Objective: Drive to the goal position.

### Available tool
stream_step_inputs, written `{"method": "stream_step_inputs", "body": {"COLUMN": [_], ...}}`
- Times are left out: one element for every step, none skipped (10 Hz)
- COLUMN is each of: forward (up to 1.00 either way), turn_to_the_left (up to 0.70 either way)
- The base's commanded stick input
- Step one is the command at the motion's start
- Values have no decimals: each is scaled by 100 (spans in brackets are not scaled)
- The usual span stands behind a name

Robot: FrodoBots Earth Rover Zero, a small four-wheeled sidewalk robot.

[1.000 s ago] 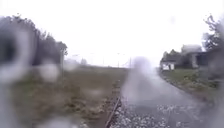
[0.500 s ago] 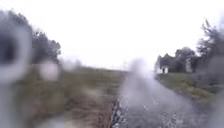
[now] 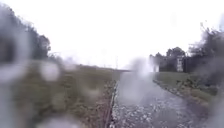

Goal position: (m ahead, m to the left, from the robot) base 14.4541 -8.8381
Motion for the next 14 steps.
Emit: {"method": "stream_step_inputs", "body": {"forward": [85,85,85,85,85,85,85,85,85,85,85,85,85,85], "turn_to_the_left": [-34,-33,-25,-14,0,0,0,0,0,0,0,0,0,0]}}
